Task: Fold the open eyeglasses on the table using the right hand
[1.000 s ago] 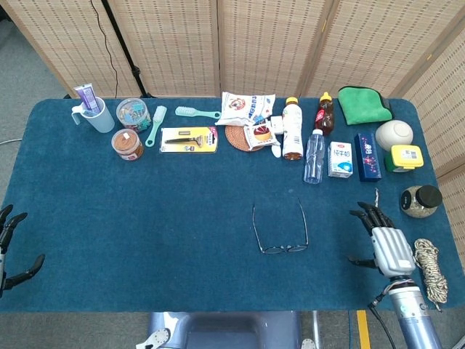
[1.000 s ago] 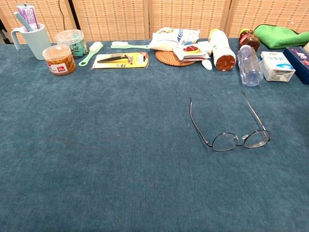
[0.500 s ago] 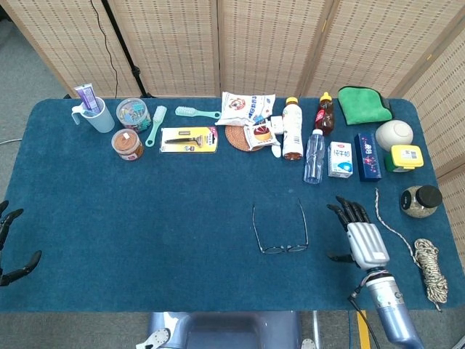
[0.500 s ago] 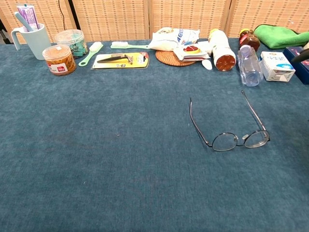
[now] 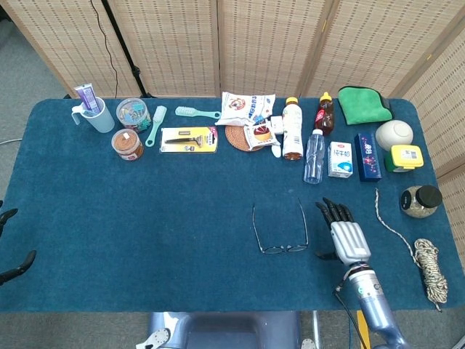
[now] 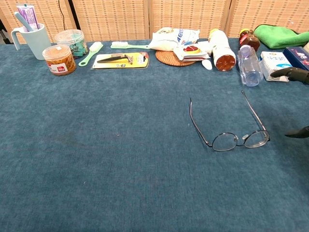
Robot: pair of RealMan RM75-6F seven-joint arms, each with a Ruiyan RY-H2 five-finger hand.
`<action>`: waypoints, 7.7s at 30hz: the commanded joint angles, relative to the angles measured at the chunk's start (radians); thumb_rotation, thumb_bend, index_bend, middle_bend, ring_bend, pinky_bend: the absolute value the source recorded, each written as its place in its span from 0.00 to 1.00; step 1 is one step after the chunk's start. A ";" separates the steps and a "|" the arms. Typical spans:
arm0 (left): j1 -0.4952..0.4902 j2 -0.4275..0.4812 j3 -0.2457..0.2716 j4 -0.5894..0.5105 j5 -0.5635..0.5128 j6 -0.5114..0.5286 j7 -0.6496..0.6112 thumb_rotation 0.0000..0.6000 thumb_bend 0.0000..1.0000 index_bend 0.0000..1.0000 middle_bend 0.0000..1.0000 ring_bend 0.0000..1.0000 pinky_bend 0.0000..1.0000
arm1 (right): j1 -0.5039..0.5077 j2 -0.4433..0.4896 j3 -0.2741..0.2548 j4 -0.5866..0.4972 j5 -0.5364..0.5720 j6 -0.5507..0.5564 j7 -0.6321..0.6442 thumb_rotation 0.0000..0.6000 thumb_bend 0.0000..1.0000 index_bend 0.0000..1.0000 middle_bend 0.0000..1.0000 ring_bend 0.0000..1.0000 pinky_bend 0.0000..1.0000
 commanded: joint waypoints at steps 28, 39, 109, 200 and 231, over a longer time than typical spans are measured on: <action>0.015 -0.013 0.010 0.044 -0.014 -0.002 -0.054 0.90 0.25 0.16 0.05 0.02 0.00 | 0.113 -0.151 0.063 0.200 0.152 -0.118 -0.049 1.00 0.00 0.00 0.00 0.00 0.00; 0.017 -0.021 0.011 0.055 -0.022 -0.007 -0.058 0.90 0.26 0.16 0.05 0.02 0.00 | 0.174 -0.169 0.085 0.228 0.179 -0.162 -0.078 1.00 0.00 0.00 0.00 0.00 0.00; 0.027 -0.029 0.015 0.132 -0.009 -0.008 -0.153 0.90 0.26 0.16 0.05 0.02 0.00 | 0.438 -0.025 -0.020 -0.203 0.787 -0.060 -0.525 1.00 0.00 0.26 0.00 0.00 0.00; 0.035 -0.033 0.012 0.113 -0.005 0.005 -0.134 0.90 0.25 0.15 0.05 0.02 0.00 | 0.522 -0.005 0.076 -0.022 1.003 -0.014 -0.627 1.00 0.08 0.04 0.00 0.00 0.00; 0.036 0.001 0.016 0.071 0.031 0.025 -0.116 0.90 0.26 0.16 0.05 0.03 0.00 | 0.203 0.177 0.123 -0.215 0.072 -0.262 0.505 1.00 0.08 0.18 0.01 0.00 0.00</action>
